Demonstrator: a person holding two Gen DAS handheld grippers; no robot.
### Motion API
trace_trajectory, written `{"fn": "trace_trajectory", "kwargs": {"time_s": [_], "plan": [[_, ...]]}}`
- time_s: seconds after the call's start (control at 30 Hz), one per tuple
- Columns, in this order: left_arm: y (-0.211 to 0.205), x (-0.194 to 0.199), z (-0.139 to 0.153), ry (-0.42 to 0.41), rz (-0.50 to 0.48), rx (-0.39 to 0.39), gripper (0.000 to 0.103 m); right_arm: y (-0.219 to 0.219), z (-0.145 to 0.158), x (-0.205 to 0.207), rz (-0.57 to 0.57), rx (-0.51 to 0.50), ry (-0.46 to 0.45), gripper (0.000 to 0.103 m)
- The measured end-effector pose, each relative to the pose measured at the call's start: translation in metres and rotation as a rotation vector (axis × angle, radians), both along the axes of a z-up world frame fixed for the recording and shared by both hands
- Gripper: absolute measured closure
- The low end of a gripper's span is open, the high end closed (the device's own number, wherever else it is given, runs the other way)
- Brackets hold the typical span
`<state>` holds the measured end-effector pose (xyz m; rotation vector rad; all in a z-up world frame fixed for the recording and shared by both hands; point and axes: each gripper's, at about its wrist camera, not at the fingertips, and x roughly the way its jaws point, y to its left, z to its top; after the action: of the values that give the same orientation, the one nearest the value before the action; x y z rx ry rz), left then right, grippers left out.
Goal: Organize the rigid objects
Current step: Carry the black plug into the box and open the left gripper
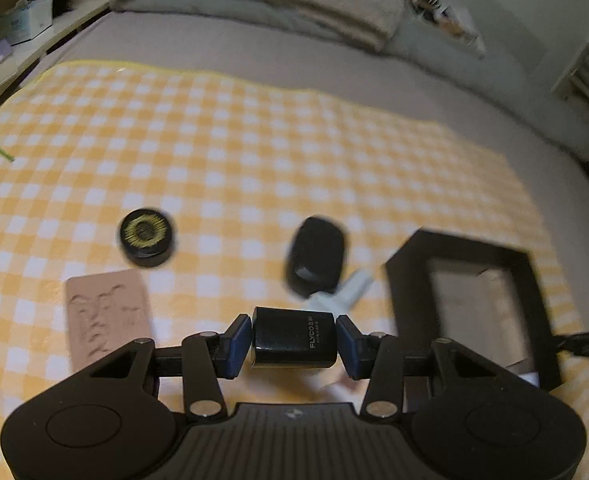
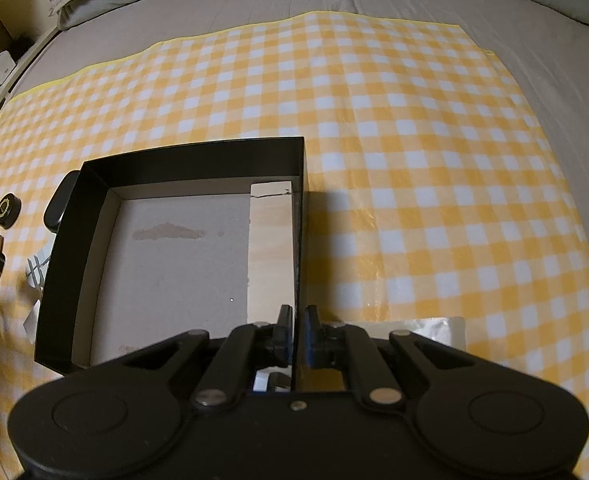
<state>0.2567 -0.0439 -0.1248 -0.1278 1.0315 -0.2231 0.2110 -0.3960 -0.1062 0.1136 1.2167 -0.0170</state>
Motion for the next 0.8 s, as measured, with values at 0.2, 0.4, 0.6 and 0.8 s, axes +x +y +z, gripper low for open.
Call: {"fn": "trace_trajectory", "kwargs": {"time_s": [0.2, 0.4, 0.6, 0.8], "plan": [[-0.041, -0.001, 0.021, -0.041, -0.047, -0.088, 0.056, 0.002, 0.001, 0.002, 0.004, -0.006, -0.003, 0.099], [-0.098, 0.002, 0.025, -0.054, -0.102, -0.152, 0.056, 0.008, 0.002, 0.004, 0.009, -0.008, -0.009, 0.099], [-0.148, 0.012, 0.006, -0.022, -0.119, -0.198, 0.056, 0.014, 0.008, -0.001, 0.019, -0.012, -0.019, 0.099], [-0.182, 0.024, -0.026, 0.011, -0.091, -0.184, 0.056, 0.015, 0.01, -0.007, 0.024, -0.008, -0.023, 0.099]]}}
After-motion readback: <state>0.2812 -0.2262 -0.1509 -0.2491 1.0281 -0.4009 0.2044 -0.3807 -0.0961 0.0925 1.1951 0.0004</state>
